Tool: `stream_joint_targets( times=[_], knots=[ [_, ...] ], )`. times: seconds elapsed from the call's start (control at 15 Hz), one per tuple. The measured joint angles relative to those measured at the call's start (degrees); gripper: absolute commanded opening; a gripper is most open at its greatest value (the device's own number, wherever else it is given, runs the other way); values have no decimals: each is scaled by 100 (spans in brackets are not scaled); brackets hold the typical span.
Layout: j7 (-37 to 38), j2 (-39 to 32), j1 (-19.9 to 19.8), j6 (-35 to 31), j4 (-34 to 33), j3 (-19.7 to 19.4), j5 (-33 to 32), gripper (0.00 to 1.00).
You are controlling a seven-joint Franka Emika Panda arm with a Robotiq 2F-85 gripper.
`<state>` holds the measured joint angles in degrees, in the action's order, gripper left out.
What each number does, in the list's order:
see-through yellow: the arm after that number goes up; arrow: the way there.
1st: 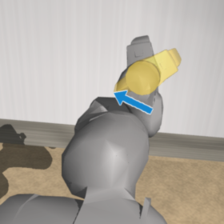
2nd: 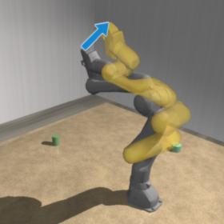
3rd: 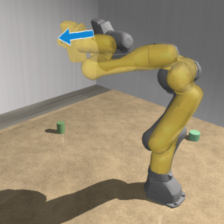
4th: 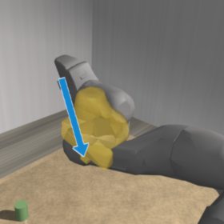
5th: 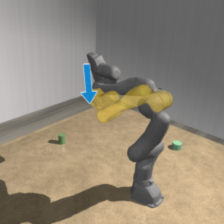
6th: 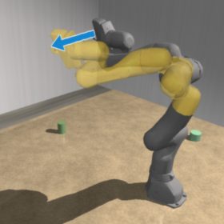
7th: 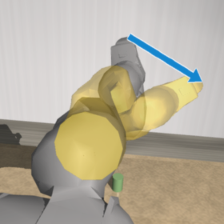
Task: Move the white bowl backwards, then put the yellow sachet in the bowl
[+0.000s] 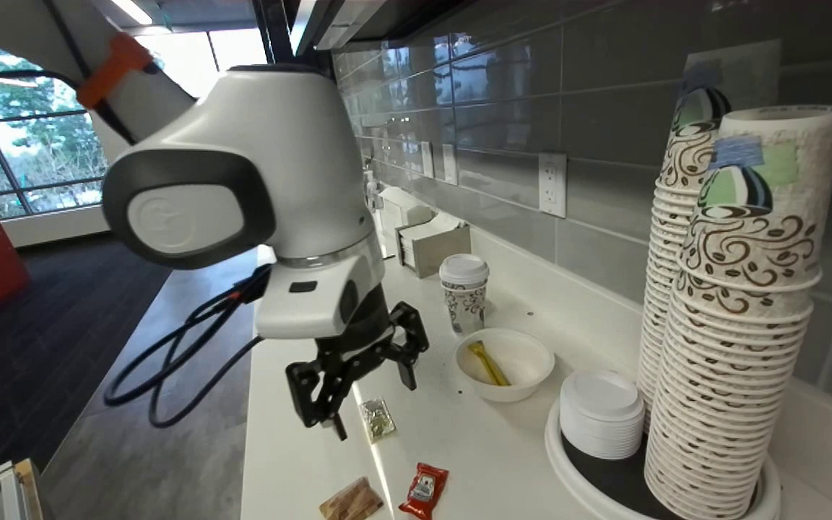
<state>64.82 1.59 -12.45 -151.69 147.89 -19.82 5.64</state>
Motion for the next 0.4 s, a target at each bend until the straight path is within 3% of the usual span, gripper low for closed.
stream_joint_targets(
  times=[0.27,0.4],
  knots=[
    [-9,892,-450,-27,664,201,-1720,100],
    [-14,1065,-586,-13,761,297,-1754,100]
  ],
)
